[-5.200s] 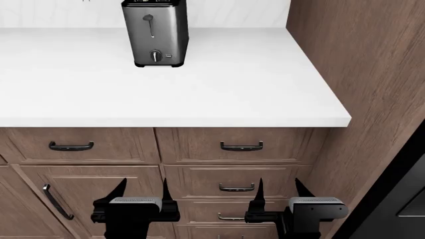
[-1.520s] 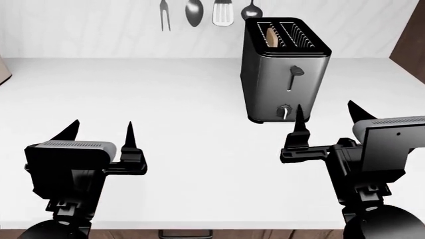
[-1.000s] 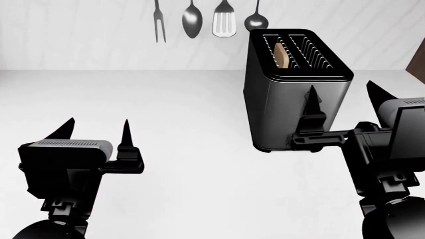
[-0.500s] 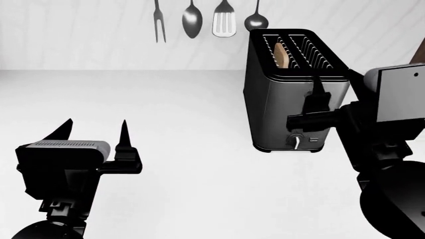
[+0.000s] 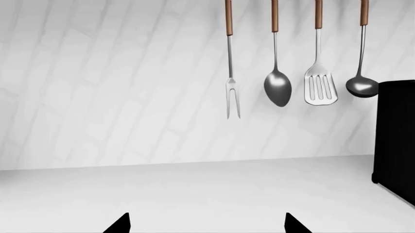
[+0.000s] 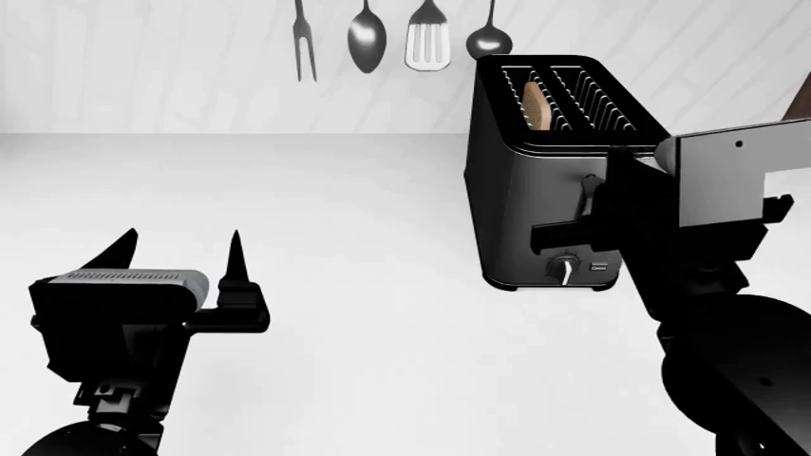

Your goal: Push down the lever of the toaster to turn it on.

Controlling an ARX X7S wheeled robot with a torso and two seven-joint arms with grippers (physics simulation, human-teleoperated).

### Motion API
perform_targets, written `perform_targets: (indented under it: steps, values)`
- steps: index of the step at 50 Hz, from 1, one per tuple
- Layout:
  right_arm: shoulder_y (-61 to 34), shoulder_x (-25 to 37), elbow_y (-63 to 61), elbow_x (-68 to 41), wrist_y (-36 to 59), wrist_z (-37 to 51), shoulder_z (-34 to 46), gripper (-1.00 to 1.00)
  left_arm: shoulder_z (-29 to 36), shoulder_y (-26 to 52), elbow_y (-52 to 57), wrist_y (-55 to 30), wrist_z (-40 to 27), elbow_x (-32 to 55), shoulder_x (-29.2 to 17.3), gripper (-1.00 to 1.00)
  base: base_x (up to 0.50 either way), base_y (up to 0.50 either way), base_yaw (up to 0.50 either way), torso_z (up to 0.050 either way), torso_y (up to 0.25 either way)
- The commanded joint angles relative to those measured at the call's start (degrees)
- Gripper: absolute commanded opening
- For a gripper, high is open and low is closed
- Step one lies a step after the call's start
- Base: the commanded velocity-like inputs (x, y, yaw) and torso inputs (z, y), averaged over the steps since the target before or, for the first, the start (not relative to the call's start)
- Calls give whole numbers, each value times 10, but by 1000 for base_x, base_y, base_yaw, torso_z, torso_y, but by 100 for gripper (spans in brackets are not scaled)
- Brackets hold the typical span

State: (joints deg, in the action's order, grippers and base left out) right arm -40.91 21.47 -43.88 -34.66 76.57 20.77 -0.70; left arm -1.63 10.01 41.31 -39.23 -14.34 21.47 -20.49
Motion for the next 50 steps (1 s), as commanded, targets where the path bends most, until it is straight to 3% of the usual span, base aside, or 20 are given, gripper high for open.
perform_targets:
  steps: [1, 27, 50]
  values:
    - [19, -2, 15, 4, -21, 0, 22, -100, 0, -3, -1, 4, -1, 1, -2, 100, 0, 0, 0, 0, 0]
    - [86, -4, 106, 30, -113, -19, 37, -100, 10, -1, -5, 4, -6, 4, -4, 100, 0, 0, 0, 0, 0]
    - [203, -4, 185, 58, -198, -34, 48, -100, 14, -5, -5, 9, -10, 5, -7, 100, 0, 0, 0, 0, 0]
